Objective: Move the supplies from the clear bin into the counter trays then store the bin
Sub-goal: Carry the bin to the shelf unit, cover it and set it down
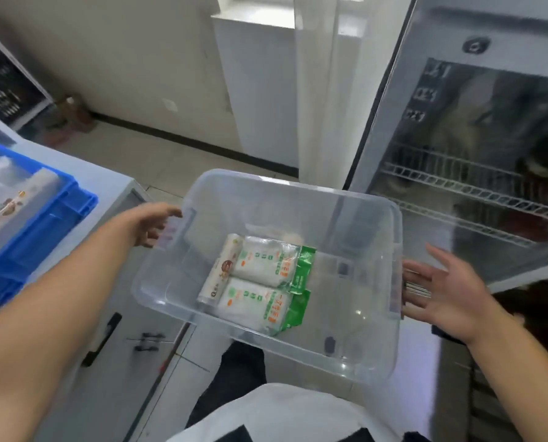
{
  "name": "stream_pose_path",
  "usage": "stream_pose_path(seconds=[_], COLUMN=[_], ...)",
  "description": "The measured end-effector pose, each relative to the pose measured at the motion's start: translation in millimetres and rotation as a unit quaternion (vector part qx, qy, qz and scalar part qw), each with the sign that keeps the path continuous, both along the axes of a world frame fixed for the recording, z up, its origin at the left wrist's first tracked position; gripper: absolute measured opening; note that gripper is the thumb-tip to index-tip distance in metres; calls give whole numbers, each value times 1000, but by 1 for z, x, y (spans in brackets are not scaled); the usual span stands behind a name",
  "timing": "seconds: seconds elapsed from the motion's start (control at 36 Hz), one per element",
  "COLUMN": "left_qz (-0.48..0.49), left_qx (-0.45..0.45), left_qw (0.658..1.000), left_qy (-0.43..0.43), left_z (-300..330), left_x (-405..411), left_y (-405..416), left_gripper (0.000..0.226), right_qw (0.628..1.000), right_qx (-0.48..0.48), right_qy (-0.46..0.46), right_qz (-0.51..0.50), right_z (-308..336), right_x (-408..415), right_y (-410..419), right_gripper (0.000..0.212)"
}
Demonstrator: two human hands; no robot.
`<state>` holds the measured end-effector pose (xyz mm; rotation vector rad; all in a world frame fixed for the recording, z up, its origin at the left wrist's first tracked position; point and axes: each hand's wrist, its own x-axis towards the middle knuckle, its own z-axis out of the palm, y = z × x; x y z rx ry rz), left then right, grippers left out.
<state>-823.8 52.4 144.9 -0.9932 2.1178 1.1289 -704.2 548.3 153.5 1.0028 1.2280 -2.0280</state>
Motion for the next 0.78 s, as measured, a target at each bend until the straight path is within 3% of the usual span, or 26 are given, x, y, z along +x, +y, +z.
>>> stream_pose_path(seconds=[0.31, 0.58, 0.78], left_qz=[-142, -169, -140], left_qx=[-4, -29, -56], left_qw=[989, 985, 989], left_qy=[28, 11, -11], left_z=[47, 58, 39], left_x=[-211, -362, -447], left_y=[-22, -51, -66], left_gripper=[15, 40, 52], right_qw=[991, 984, 993], right_qx=[-62, -93, -34], right_qy=[21, 42, -13], right_qz=[-117, -144, -110], right_z=[29, 40, 14], right_x=[-65, -177, -295], right_y=[-80, -135, -148], right_gripper=[58, 58, 54])
